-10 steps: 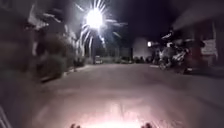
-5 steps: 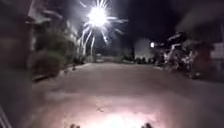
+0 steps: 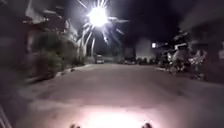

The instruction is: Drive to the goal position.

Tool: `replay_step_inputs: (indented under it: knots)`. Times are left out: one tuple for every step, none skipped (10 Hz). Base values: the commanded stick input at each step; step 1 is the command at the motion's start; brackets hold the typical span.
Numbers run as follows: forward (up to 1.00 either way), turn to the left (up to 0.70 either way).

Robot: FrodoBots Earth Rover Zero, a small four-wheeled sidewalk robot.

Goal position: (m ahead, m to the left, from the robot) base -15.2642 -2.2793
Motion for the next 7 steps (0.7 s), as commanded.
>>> replay_step_inputs:
  knots:
    - [0.85, 0.0]
    - [0.85, 0.0]
    - [0.85, 0.0]
    - [0.85, 0.0]
    - [0.85, 0.0]
    - [0.85, 0.0]
    - [0.85, 0.0]
